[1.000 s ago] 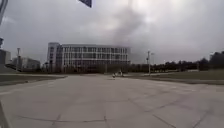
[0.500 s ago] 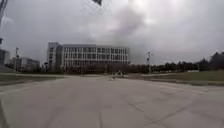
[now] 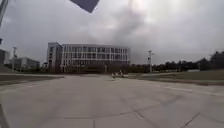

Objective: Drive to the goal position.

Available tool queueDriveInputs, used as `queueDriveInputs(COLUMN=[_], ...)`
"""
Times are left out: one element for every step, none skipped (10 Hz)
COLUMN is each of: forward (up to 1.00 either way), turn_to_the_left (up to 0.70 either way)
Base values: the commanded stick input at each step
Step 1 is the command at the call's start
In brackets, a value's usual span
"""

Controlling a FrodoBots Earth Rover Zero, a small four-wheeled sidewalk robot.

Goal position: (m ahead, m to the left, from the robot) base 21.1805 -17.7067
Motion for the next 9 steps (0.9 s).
queueDriveInputs(forward=[0.7, 0.7, 0.7, 0.7, 0.7, 0.7, 0.7, 0.7, 0.7], turn_to_the_left=[0.35, 0.35, 0.0, 0.0, 0.0, 0.0, 0.0, 0.0, 0.0])
